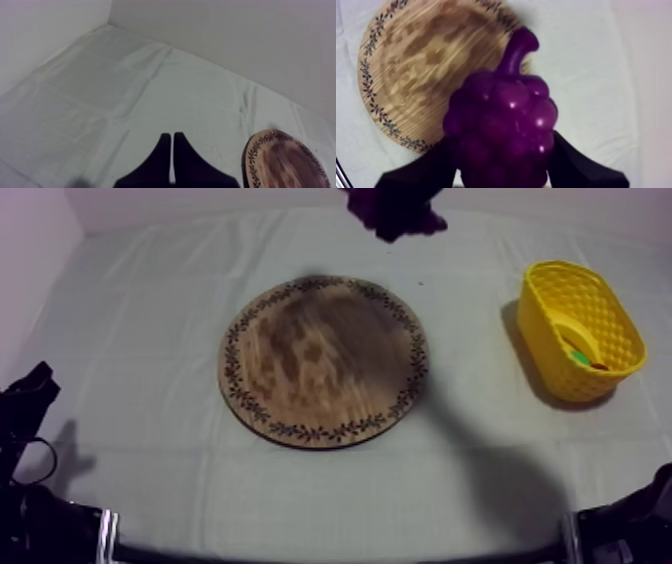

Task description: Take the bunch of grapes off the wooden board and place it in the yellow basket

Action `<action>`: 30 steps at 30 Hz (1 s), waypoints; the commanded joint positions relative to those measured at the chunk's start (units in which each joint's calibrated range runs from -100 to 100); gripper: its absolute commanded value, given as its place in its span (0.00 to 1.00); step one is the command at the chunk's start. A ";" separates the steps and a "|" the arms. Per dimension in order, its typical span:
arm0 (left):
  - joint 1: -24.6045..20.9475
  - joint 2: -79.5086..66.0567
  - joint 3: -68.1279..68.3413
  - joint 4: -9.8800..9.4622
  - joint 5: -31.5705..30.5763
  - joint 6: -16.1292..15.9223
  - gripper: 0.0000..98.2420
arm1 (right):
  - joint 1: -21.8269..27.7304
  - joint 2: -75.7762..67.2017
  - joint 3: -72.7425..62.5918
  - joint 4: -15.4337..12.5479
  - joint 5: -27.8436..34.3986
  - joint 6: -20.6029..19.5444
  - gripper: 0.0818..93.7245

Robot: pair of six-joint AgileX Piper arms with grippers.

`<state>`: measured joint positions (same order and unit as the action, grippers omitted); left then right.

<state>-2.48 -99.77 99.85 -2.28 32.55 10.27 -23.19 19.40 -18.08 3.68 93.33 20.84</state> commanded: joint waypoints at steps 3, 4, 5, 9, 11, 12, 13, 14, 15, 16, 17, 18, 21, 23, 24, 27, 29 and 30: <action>-0.01 0.03 0.04 0.01 0.03 0.01 0.00 | 0.40 -2.21 -3.64 -0.25 1.12 1.19 0.36; -0.01 0.03 0.04 0.01 0.03 0.01 0.00 | 0.46 -2.78 -3.24 -0.19 1.14 1.43 0.36; -0.01 0.03 0.04 0.01 0.03 0.01 0.00 | 0.55 -3.36 -2.57 -0.10 1.10 1.62 0.36; -0.01 0.03 0.04 0.01 0.03 0.01 0.00 | 1.45 -5.55 1.92 0.38 0.45 1.63 0.36; -0.01 0.03 0.04 0.01 0.03 0.01 0.00 | 2.35 -6.67 4.61 0.81 -0.44 0.76 0.37; -0.01 0.03 0.04 0.01 0.03 0.01 0.00 | 2.91 -7.28 5.97 1.02 -0.94 0.19 0.37; -0.01 0.03 0.04 0.01 0.03 0.01 0.00 | 3.53 -7.93 7.28 1.20 -1.37 -0.39 0.38; -0.01 0.03 0.04 0.01 0.03 0.01 0.00 | 4.19 -8.67 8.63 1.32 -1.72 -0.94 0.38; -0.01 0.03 0.04 0.01 0.03 0.01 0.00 | 4.88 -9.50 10.02 1.41 -1.98 -1.45 0.39; -0.01 0.03 0.04 0.01 0.03 0.01 0.00 | 5.62 -10.35 11.45 1.44 -2.17 -1.90 0.39; -0.01 0.03 0.04 0.01 0.03 0.01 0.00 | 6.36 -11.23 12.95 1.46 -2.28 -2.30 0.39; -0.01 0.03 0.04 0.01 0.03 0.01 0.00 | 7.14 -12.18 14.54 1.48 -2.30 -2.68 0.39; -0.01 0.03 0.04 0.01 0.03 0.01 0.00 | 9.56 -15.27 19.96 1.56 -2.33 -3.73 0.40; -0.01 0.03 0.04 0.01 0.03 0.01 0.00 | 11.27 -17.40 24.09 1.83 -2.54 -4.46 0.40; -0.01 0.03 0.04 0.01 0.03 0.01 0.00 | 12.20 -18.44 26.17 2.02 -2.71 -4.84 0.41; -0.01 0.03 0.04 0.01 0.03 0.01 0.00 | 15.37 -21.32 32.05 2.42 -3.19 -5.49 0.41; -0.01 0.03 0.04 0.01 0.03 0.01 0.00 | 17.73 -23.08 35.48 2.56 -3.43 -5.57 0.41; -0.01 0.03 0.04 0.01 0.03 0.01 0.00 | 18.91 -23.86 37.08 2.61 -3.52 -5.53 0.41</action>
<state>-2.48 -99.77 99.85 -2.28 32.55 10.27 -6.94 -3.40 14.46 6.34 89.96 15.24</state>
